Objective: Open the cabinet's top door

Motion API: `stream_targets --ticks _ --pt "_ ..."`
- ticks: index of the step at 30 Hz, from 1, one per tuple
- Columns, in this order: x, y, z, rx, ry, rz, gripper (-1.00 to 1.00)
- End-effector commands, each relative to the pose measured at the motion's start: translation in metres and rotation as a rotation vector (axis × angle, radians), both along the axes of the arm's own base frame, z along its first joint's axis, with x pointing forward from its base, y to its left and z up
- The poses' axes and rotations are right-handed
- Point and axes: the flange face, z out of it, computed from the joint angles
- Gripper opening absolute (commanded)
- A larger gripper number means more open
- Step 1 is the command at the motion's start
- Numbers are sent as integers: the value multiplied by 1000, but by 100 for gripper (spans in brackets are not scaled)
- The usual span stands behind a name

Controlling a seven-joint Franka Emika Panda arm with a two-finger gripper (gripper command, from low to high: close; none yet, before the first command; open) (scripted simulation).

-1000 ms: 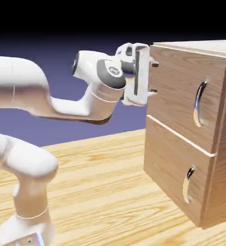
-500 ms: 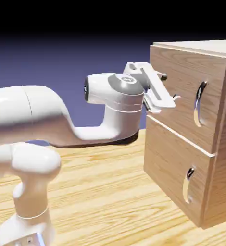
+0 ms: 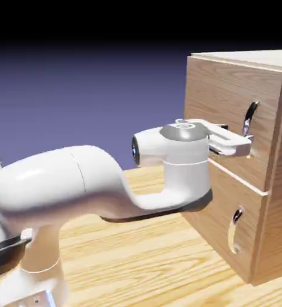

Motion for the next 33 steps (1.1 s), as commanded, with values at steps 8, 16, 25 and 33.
stream_targets --ticks 8,16,25,33 --pt "-33 17 0 -1 0 -110 -100" --pt "-99 57 0 -1 0 -306 -100" --pt "-159 111 0 -1 0 -509 -100" --pt "-193 155 0 -1 0 -648 -100"
